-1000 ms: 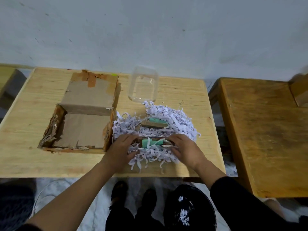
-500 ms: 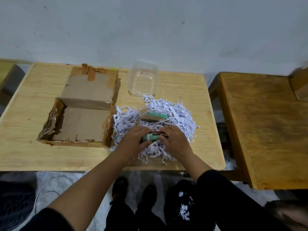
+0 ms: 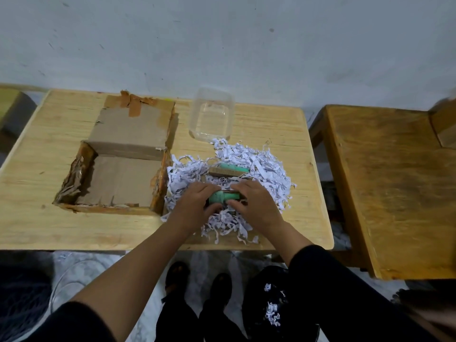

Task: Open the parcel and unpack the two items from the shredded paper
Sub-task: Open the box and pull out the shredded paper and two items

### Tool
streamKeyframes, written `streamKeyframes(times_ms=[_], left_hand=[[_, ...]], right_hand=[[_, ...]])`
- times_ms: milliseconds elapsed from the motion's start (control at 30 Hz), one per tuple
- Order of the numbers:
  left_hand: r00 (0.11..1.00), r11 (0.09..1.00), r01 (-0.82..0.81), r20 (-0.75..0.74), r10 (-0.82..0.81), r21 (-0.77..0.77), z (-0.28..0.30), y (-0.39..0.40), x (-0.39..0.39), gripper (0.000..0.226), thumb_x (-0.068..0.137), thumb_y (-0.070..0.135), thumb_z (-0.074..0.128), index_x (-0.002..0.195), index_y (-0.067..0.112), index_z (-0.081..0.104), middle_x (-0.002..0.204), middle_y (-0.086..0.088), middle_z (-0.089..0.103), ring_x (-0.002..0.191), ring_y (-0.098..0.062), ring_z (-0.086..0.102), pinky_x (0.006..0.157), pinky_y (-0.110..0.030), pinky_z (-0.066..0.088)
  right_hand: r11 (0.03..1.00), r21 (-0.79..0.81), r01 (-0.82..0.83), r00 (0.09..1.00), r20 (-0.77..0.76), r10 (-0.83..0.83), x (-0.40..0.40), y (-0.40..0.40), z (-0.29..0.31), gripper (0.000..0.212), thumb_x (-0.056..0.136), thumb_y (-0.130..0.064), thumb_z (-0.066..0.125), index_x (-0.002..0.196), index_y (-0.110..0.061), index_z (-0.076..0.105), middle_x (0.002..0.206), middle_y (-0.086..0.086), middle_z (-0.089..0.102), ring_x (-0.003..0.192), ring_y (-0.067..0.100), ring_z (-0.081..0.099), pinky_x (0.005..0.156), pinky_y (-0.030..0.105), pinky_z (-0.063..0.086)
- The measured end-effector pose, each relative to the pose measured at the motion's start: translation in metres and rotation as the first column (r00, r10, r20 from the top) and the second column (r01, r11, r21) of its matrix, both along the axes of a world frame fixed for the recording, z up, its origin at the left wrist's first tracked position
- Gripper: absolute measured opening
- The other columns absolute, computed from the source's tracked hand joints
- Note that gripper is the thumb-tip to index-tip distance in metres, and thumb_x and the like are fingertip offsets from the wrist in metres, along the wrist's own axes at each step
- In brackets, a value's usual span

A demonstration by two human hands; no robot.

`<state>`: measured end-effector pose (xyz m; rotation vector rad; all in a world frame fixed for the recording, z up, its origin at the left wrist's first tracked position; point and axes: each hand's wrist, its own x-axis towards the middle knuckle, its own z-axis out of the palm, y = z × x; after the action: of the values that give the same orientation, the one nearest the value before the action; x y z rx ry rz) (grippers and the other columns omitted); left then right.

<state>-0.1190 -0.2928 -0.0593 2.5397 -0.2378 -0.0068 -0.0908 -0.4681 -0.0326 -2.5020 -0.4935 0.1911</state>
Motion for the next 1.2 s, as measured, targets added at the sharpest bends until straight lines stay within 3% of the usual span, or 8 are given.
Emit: streamKeyframes(times_ms=[267, 500, 600, 700, 867, 967, 1067, 1200], left_hand=[[0.988, 0.992, -0.093, -0.132, 0.081, -0.09, -0.002, -0.004, 0.008, 0.041, 0.091, 0.021, 0.053, 0.129, 0.007, 0.046, 0.125, -0.017, 0.054, 0.116, -0.028, 0.046, 0.097, -0.034, 0.037], [0.98, 0.986, -0.126, -0.169, 0.105, -0.114, -0.005, -0.003, 0.011, 0.038, 0.092, 0.02, 0.051, 0.128, 0.008, 0.046, 0.123, -0.016, 0.055, 0.113, -0.027, 0.047, 0.093, -0.032, 0.037], [0.979, 0.981, -0.138, -0.171, 0.114, -0.136, -0.004, -0.003, 0.01, 0.038, 0.091, 0.019, 0.052, 0.127, 0.009, 0.046, 0.124, -0.015, 0.054, 0.113, -0.027, 0.047, 0.092, -0.03, 0.036], [0.975, 0.979, -0.134, -0.2, 0.102, -0.155, -0.005, -0.001, 0.008, 0.043, 0.089, 0.025, 0.056, 0.128, 0.013, 0.045, 0.126, -0.012, 0.053, 0.114, -0.025, 0.046, 0.09, -0.027, 0.033], [0.961, 0.969, -0.147, -0.262, 0.092, -0.199, -0.002, 0.0, 0.007, 0.066, 0.072, 0.025, 0.075, 0.129, 0.015, 0.044, 0.126, -0.01, 0.053, 0.115, -0.024, 0.047, 0.097, -0.037, 0.043], [0.963, 0.969, -0.169, -0.239, 0.123, -0.183, 0.001, -0.005, 0.007, 0.069, 0.071, 0.023, 0.077, 0.13, 0.018, 0.043, 0.126, -0.009, 0.052, 0.116, -0.022, 0.046, 0.097, -0.034, 0.04], [0.983, 0.99, -0.11, -0.16, 0.095, -0.088, 0.0, -0.01, 0.008, 0.064, 0.072, 0.024, 0.076, 0.129, 0.016, 0.048, 0.127, -0.011, 0.051, 0.12, -0.026, 0.043, 0.099, -0.032, 0.036], [0.986, 0.993, -0.113, -0.128, 0.107, -0.043, -0.004, -0.012, 0.01, 0.063, 0.072, 0.025, 0.076, 0.128, 0.012, 0.051, 0.126, -0.013, 0.052, 0.12, -0.028, 0.043, 0.1, -0.033, 0.037]], right_hand=[[0.994, -0.03, 0.109, 0.985, -0.13, -0.112, -0.002, -0.016, -0.009, 0.063, 0.081, -0.022, 0.069, 0.136, -0.013, 0.041, 0.124, 0.009, 0.053, 0.111, 0.024, 0.052, 0.093, 0.03, 0.04], [0.991, 0.09, 0.1, 0.994, -0.057, -0.095, 0.01, -0.012, -0.004, 0.059, 0.071, -0.032, 0.077, 0.122, -0.008, 0.058, 0.105, 0.009, 0.064, 0.085, 0.013, 0.055, 0.072, 0.008, 0.037], [0.994, 0.067, 0.092, 0.991, -0.1, -0.085, 0.012, -0.014, -0.003, 0.055, 0.071, -0.027, 0.077, 0.121, -0.012, 0.059, 0.103, 0.006, 0.062, 0.083, 0.01, 0.05, 0.063, 0.001, 0.033], [0.993, 0.073, 0.093, 0.993, -0.084, -0.087, 0.012, -0.018, 0.0, 0.05, 0.07, -0.02, 0.078, 0.117, -0.012, 0.062, 0.099, 0.007, 0.063, 0.08, 0.011, 0.05, 0.065, 0.007, 0.032], [0.972, 0.116, 0.207, 0.978, -0.041, -0.203, 0.009, -0.031, 0.018, 0.04, 0.071, -0.011, 0.078, 0.109, -0.015, 0.067, 0.094, 0.0, 0.062, 0.081, 0.009, 0.051, 0.066, 0.001, 0.038], [0.889, 0.261, 0.375, 0.927, -0.101, -0.361, 0.006, -0.037, 0.03, 0.038, 0.069, -0.01, 0.079, 0.105, -0.015, 0.069, 0.087, -0.004, 0.059, 0.072, 0.005, 0.05, 0.066, -0.002, 0.038], [0.745, 0.405, 0.53, 0.846, -0.196, -0.496, 0.009, -0.036, 0.039, 0.04, 0.069, -0.011, 0.079, 0.107, -0.016, 0.067, 0.089, -0.004, 0.06, 0.074, 0.002, 0.054, 0.066, 0.0, 0.044], [0.568, 0.469, 0.676, 0.711, -0.215, -0.669, 0.036, -0.037, 0.043, 0.043, 0.073, -0.012, 0.076, 0.114, -0.014, 0.064, 0.099, -0.003, 0.059, 0.078, 0.0, 0.054, 0.072, 0.008, 0.047]])
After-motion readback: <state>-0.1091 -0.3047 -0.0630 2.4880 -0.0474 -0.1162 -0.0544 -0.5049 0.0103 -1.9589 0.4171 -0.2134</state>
